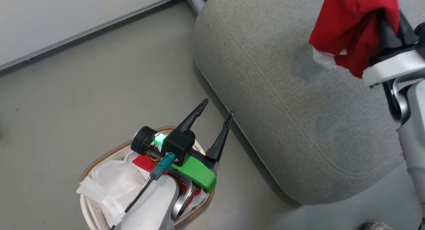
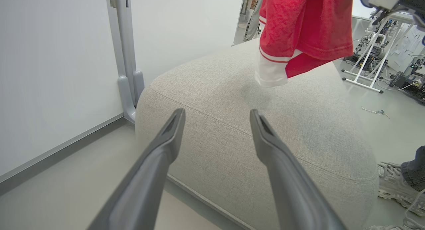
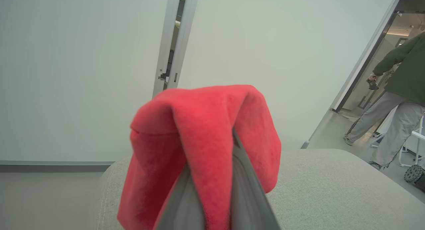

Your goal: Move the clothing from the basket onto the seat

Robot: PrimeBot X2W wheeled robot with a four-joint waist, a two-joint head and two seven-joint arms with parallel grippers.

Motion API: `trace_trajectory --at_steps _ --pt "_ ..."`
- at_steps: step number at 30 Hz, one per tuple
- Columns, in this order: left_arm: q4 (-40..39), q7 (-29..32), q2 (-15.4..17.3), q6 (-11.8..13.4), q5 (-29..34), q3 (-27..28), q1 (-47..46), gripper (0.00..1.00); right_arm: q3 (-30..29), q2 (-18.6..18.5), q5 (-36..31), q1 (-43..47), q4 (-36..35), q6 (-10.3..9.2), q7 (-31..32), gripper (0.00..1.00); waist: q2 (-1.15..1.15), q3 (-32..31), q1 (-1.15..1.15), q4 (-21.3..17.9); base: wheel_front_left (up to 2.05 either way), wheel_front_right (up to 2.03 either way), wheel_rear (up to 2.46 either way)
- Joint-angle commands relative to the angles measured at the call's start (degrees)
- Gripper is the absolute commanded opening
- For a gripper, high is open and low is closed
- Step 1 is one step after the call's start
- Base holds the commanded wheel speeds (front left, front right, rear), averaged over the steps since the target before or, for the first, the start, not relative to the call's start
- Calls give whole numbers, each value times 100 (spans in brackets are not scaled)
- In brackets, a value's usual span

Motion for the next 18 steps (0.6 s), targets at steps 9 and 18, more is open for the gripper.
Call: trace_trajectory --at_steps 9,18 --pt "-235 -5 31 -23 204 -104 -577 100 -400 -461 -364 -1266 681 -8 -3 0 0 1208 0 940 0 0 0" --pt "-179 -5 29 -25 291 -50 -795 100 -1171 -527 -744 -1586 1715 -8 -2 0 0 1814 0 1434 0 0 0"
